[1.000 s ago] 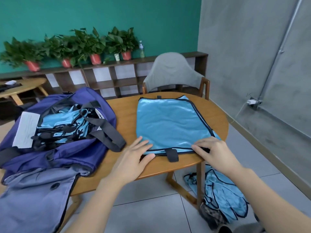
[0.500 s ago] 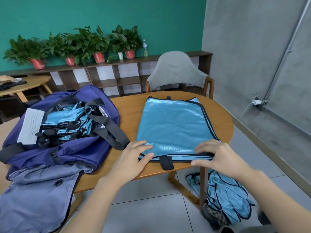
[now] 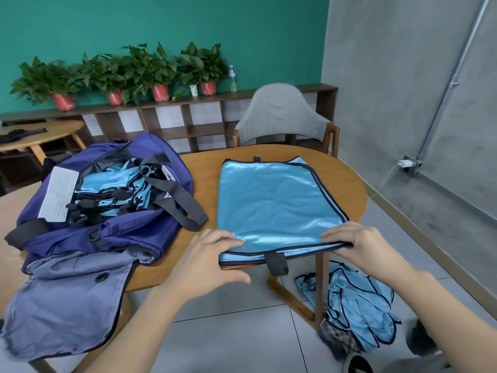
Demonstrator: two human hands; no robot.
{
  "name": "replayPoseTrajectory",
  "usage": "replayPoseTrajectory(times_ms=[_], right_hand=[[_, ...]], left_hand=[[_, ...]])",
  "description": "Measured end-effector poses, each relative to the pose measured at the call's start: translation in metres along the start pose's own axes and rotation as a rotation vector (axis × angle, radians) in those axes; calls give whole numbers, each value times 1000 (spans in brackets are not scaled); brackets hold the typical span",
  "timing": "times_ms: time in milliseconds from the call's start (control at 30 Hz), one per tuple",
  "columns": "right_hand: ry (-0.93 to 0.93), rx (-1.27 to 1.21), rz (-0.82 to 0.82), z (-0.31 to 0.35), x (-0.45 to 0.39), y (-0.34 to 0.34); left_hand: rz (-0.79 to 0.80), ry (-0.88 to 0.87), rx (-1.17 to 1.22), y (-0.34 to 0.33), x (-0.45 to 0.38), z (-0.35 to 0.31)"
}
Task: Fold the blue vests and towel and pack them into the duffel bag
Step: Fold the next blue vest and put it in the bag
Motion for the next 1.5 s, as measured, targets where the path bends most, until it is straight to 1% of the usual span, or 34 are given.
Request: replayPoseTrajectory(times_ms=[67,133,233,267,367,400,467,533,667,733,800,900,967,1033,1100,1133,1267,1367,1433,1467,1500], right_hand=[[-29,-28,8,4,2,4],[-126,-99,29,11,4,12],[-269,-268,92,17,3,23],[-283,-333,102,20,2,27],[-288,-534,95,31,-7,39],[-300,-600,82,34,-10,43],[-327,-718,81,38,-17,53],[-325,-800,124,31,-26,59],[-446,-901,219,12,-55,58],[-486,-900,223,8,-77,53],[-539,-859,220,2,-96,40],[-643,-815,269,-11,-112,12],[-657,-809,299,-20,-114,2],[-635,-857,335,-24,-114,0],[-627,-878,378,-26,-114,-1],[-636,-863,373,-26,-114,-2],[-694,-742,233,-27,-117,-10],[-706,-647,131,-26,-119,-9],[-702,-602,122,-25,-119,-12],[-689,-575,129,-25,-119,-13],[-677,-548,136,-25,-119,-14]], left_hand=[[-26,-26,-7,0,5,-3],[-95,-75,20,1,9,-5],[-210,-95,182,7,11,-11],[-227,-64,249,11,10,-15],[-259,170,497,22,6,-23],[-277,206,581,25,4,-24],[-291,217,728,30,-3,-26],[-283,228,860,36,-12,-27],[-201,313,1061,47,-37,-26],[-152,410,1116,48,-55,-14],[-143,509,1121,46,-73,3],[-197,654,1127,36,-89,26],[-227,694,1112,31,-94,34],[-170,694,1050,31,-93,37],[-74,648,977,32,-88,35],[-33,611,959,32,-87,34],[42,525,981,30,-87,37],[182,509,1044,34,-88,44],[258,514,1088,35,-86,47],[261,500,1052,34,-87,47],[223,488,995,33,-88,44]])
Point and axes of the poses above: each hand's wrist, its own x-axis away from the middle knuckle, its own y-axis out of the back of the hand, z = x × y, the point moved 3 cm from there along -x, towards the middle knuckle, and after that the axes turned 10 degrees about x, right-handed, at the moved point
